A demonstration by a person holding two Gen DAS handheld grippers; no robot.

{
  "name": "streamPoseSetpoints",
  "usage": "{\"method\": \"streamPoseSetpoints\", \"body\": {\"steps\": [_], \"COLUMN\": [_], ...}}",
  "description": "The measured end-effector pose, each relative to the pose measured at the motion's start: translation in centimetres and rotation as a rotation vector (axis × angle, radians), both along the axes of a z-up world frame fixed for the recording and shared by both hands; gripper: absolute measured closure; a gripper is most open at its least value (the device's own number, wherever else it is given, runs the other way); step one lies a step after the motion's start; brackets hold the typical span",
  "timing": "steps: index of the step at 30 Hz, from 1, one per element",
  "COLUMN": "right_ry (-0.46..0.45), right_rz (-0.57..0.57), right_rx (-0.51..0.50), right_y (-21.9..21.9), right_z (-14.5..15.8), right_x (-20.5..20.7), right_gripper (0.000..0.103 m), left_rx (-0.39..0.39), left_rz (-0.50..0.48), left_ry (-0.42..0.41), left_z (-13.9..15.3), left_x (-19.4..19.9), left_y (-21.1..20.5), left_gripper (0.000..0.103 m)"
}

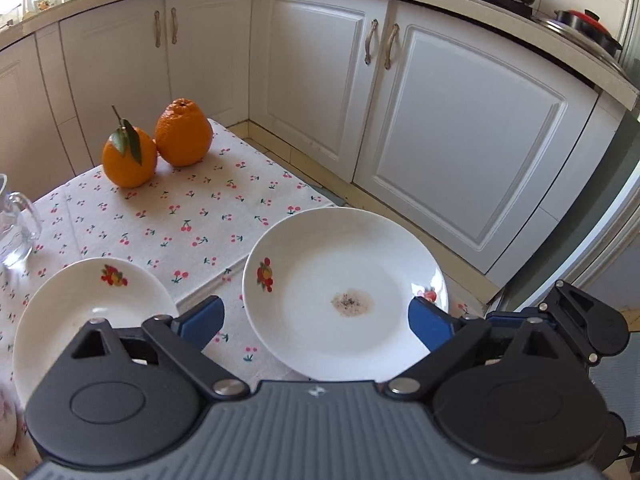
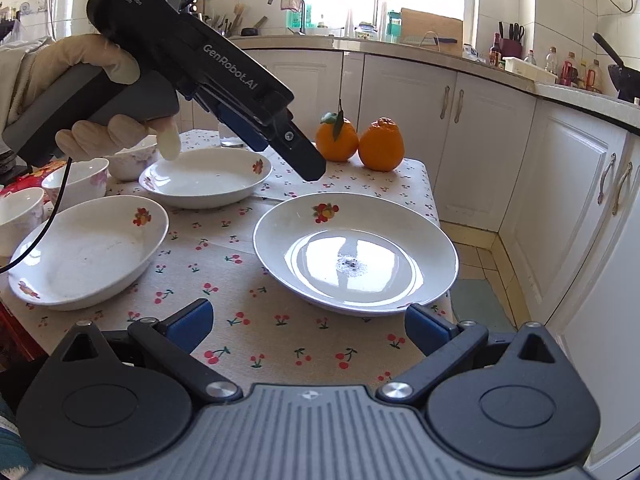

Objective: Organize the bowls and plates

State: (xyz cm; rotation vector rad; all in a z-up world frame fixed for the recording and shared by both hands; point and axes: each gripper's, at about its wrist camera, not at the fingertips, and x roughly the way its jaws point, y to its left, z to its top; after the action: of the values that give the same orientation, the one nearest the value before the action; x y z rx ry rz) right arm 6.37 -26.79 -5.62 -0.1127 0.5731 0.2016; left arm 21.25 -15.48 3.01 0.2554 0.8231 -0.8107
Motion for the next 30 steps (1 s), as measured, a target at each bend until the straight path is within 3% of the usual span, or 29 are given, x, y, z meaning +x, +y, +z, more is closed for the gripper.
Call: {"method": "streamPoseSetpoints", "body": {"steps": [5,11,20,30], "right_ry": [-0.023,-0.030,-0.012,0.031], "right_rz": [0.027,0.057,0.096,0.175], "right_rx": [-0.005,-0.014,-0.023,-0.039], "right_y": [1.1,2.9,5.0,7.3], "right_z": [0.8,0.9,0.5,0.0], "right_x": [-1.6,-3.2,-4.4,-4.4], "right_gripper": [0.000,0.000,0.000,0.000], "left_rx": [-0.007,0.008,0.041,0.072], "left_rz": [0.052,0.141,0.308,0.394], "left_ry": [-0.134,-0.221,-0.251,-0.197], "left_z": [1.3,0.6,-2.2,-5.6], "left_x": [-4.7,-10.6,-17.1,-19.1], "left_y": [3.3,7.6,13.0,16.6], "left_gripper": [0.004,0.004,0.004,0.004]}}
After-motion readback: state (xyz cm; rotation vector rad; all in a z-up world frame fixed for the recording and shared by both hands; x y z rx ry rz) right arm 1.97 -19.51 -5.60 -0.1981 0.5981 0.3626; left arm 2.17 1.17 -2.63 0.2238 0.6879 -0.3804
